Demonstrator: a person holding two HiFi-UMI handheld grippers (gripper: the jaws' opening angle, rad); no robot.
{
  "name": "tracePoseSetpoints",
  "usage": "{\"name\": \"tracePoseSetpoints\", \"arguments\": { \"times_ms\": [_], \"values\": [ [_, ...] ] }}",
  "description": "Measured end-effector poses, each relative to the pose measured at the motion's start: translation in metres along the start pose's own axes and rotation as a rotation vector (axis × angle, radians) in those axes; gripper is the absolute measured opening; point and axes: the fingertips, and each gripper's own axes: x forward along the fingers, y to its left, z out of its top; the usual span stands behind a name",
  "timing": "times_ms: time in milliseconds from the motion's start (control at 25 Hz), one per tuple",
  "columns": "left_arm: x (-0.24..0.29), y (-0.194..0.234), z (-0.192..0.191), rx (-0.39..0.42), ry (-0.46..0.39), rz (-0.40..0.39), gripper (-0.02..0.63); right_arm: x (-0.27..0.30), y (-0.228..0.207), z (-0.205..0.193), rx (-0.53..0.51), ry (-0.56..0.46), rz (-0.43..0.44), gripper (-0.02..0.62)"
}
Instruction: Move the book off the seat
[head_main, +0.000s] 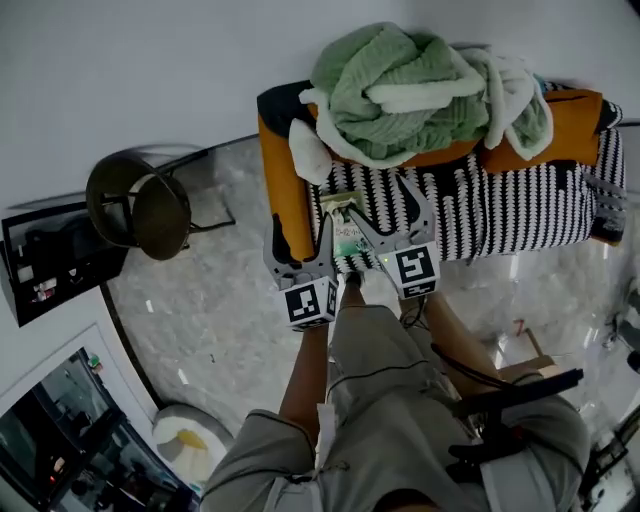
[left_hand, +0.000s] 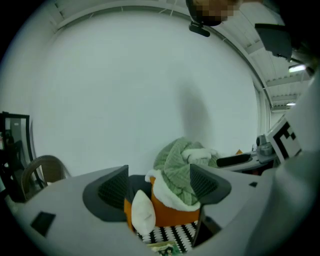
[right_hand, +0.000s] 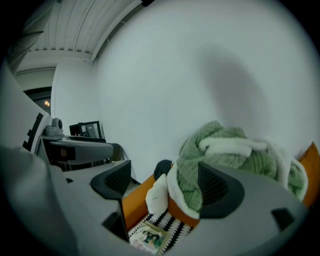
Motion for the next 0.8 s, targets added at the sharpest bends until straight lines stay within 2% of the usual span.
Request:
{"name": "tracePoseSetpoints", "arguments": {
  "times_ms": [120, 280, 600, 800],
  "values": [
    [0.019, 0.009, -0.067, -0.047, 0.076, -0.005, 0.374, 0.016, -0.008, -0.071, 0.028, 0.088, -0.004, 0.403],
    [0.037, 0.018, -0.144, -0.059, 0.154, -0.018, 0.374, 0.034, -0.018, -0.15, 0.066, 0.175, -0.035, 0.403],
    [0.045, 0.011, -0.269, -0.097, 0.295, -0.05, 0.374, 0.053, -0.006, -0.278, 0.109, 0.324, -0.03, 0.403],
    [0.046, 0.01, -0.348, -0.128, 0.401, -0.042, 0.374, 0.062, 0.012, -0.351, 0.152, 0.425, -0.014, 0.403]
  ]
}}
